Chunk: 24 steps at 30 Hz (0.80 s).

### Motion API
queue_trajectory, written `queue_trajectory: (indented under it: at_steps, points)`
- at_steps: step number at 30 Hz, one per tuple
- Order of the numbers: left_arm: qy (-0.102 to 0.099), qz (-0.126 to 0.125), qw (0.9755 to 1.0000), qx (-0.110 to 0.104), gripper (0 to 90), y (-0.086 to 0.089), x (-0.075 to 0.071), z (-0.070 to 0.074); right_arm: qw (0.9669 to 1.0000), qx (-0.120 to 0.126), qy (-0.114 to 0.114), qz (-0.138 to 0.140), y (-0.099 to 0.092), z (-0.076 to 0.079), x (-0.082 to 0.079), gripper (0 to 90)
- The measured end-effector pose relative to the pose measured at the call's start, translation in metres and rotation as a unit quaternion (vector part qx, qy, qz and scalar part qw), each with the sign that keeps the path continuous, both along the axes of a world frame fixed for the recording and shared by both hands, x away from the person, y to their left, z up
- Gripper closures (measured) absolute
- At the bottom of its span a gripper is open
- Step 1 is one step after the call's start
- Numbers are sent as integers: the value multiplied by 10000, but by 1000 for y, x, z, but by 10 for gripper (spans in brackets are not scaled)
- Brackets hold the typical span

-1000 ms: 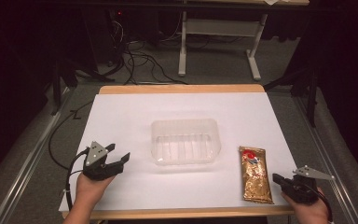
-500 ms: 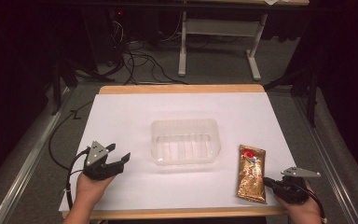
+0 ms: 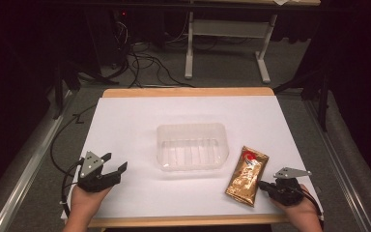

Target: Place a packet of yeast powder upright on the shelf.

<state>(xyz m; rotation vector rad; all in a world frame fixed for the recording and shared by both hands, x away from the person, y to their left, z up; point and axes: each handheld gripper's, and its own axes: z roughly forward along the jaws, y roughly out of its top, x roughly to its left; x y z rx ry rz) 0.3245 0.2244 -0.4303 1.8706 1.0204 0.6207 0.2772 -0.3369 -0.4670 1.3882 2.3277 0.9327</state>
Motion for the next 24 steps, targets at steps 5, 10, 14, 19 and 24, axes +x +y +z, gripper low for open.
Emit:
queue_trajectory:
  at_steps: [5,10,14,19,24]
  points:
    - [5,38,10000,41,327,3,-3,-1,9997,-28,-38,241,12,1,5,896]
    - [41,74,9999,54,327,6,-6,-2,9989,-61,-28,471,26,0,9,882]
    - [57,95,9999,59,327,8,-8,-3,9983,-4,-62,582,30,2,11,862]
    - [72,124,9998,100,327,11,-11,-4,9981,344,-487,128,16,13,15,862]
    - [102,169,9997,130,326,15,-16,-4,9938,318,-775,-726,0,16,29,851]
